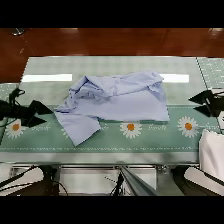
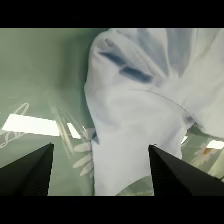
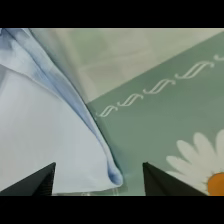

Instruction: Fold the shirts.

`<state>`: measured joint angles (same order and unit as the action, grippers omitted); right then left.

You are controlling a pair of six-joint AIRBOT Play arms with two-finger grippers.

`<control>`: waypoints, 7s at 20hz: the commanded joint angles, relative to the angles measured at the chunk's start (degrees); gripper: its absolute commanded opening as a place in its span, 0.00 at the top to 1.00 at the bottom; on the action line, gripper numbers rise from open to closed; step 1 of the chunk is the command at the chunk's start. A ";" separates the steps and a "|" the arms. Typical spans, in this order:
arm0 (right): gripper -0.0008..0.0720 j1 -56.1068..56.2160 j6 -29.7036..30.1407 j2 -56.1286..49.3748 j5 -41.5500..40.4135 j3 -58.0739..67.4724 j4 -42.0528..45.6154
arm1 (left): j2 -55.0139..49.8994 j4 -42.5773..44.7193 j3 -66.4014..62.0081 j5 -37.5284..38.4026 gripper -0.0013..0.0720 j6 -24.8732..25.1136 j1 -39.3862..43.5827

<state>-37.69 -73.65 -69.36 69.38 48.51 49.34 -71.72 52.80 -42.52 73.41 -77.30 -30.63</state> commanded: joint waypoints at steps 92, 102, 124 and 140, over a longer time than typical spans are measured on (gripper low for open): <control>0.95 25.18 -2.27 -16.48 -17.42 32.24 0.26 | -10.75 3.48 -32.06 -29.86 0.96 -5.53 23.91; 0.95 22.34 -4.68 -29.66 -4.22 46.88 -0.92 | -17.00 -1.64 -39.60 -3.23 0.95 0.11 19.78; 0.13 15.02 -3.61 -4.31 2.82 10.88 9.68 | 3.76 14.71 -3.48 10.73 0.02 -0.44 3.15; 0.13 6.40 0.22 11.80 -1.75 -9.70 -3.37 | 11.67 -2.34 23.58 -4.98 0.02 3.61 12.11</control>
<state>-25.39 -71.99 -57.91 64.27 36.05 44.82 -60.14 52.56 -20.62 73.65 -74.72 -23.27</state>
